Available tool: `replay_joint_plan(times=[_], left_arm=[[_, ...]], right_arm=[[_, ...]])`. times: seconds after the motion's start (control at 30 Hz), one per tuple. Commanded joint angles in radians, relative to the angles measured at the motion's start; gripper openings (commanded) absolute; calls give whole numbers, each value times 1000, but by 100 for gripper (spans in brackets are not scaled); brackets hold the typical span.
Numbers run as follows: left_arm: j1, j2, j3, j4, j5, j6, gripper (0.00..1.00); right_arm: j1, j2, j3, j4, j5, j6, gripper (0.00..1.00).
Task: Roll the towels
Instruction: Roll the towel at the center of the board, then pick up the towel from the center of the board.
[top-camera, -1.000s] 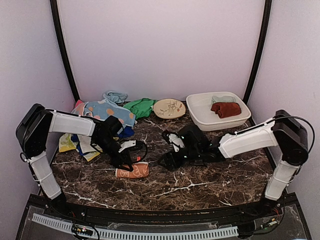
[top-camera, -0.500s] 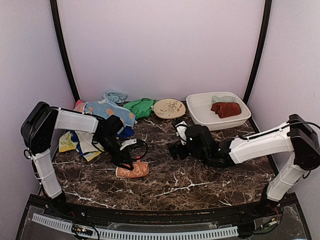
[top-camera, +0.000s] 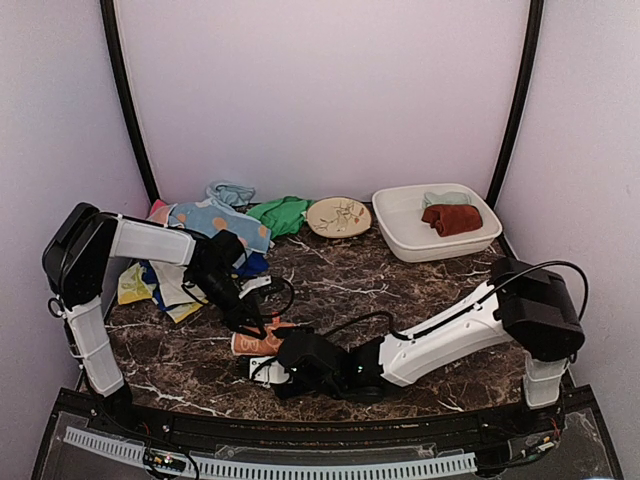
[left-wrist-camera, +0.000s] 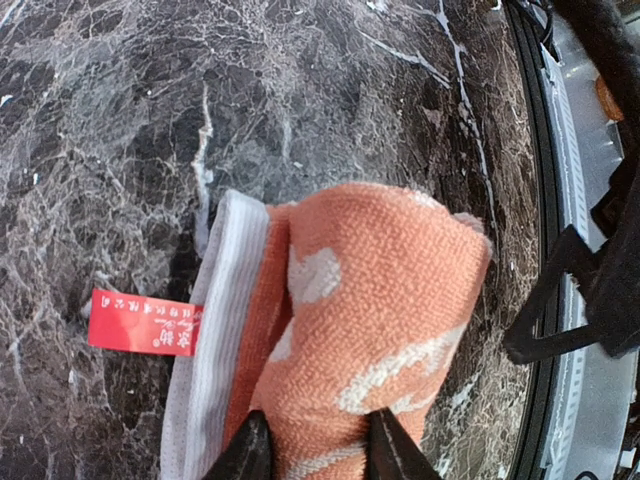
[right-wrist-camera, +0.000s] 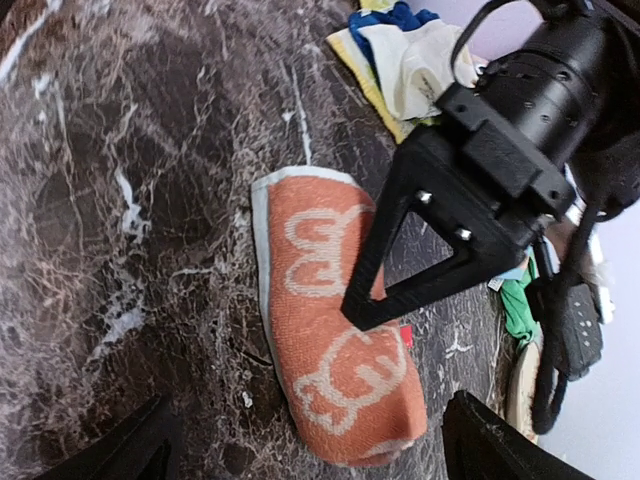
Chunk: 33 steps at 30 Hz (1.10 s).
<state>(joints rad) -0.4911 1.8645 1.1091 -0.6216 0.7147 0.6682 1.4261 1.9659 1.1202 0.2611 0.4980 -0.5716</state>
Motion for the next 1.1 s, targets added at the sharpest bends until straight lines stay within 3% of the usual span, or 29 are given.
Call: replay_joint_plan(times=[0.0,0.23,0.43,0.63,0.83,1.07], left_arm=[[22,41,-10,-37,-92,-15,33],[22,53,3,-54,-80,-14,33],[23,60,8,-85,-49,-6,32],[36,61,22,-133,33,-9,33],[42,62,26,-167,115,13,35],[53,98,40,-198,155,49,35]], right_arm=[[-7,81,73,39,42,-143,90],[-38,212,199,3,96,-180,84],[-78,224,189,-11,122,-138,80],[-111,210,160,-28,79,-95,75],[-127,250,218,-103,37,-57,68],[-135,318,301,-196,-37,-42,66]])
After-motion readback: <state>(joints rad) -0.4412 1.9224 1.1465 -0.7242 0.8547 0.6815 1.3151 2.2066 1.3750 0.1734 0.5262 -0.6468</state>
